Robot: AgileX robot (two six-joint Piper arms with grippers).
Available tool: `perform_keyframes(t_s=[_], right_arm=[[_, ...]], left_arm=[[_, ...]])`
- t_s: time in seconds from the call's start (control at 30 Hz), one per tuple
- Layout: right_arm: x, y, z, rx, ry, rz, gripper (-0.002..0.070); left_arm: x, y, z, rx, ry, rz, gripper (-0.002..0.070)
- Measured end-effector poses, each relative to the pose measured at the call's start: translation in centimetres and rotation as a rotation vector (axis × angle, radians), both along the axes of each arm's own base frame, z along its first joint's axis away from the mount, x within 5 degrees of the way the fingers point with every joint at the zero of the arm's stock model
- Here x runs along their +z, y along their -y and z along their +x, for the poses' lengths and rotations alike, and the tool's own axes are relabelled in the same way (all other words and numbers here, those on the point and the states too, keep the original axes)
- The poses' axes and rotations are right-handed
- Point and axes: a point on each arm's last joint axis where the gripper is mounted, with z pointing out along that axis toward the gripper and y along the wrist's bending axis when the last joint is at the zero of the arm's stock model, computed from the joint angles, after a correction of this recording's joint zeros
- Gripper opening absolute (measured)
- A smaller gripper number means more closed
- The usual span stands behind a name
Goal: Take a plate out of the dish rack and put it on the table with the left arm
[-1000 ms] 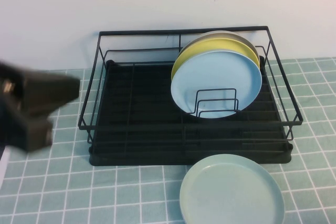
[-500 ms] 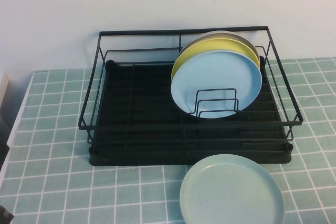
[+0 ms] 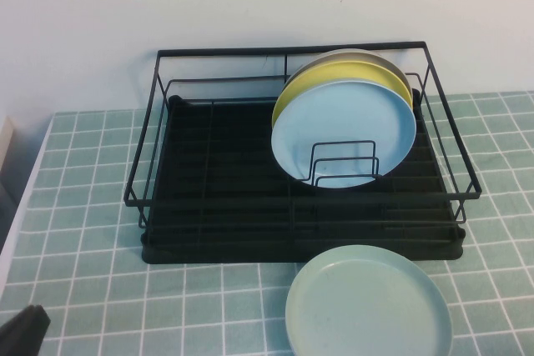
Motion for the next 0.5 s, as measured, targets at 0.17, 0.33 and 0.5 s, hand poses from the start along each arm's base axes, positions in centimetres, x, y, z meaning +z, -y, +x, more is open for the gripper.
perform_keyframes(t_s=[0.17,0.33,0.5], right_arm=[[0.0,0.0,0.0,0.000,0.000,0.000,-0.0001],[0.0,0.0,0.0,0.000,0.000,0.000,-0.0001],[0.0,0.0,0.0,0.000,0.000,0.000,-0.0001]], left_arm=[[-1.8,0.3,-1.3,-0.095,-0.005,0.123,-0.0002],[-3.1,0.4,-2.2,-0.181,-0.087,0.303,-0.0002],[-3.1,-0.5,-2.6,-0.087,-0.040,0.449,-0.0002]])
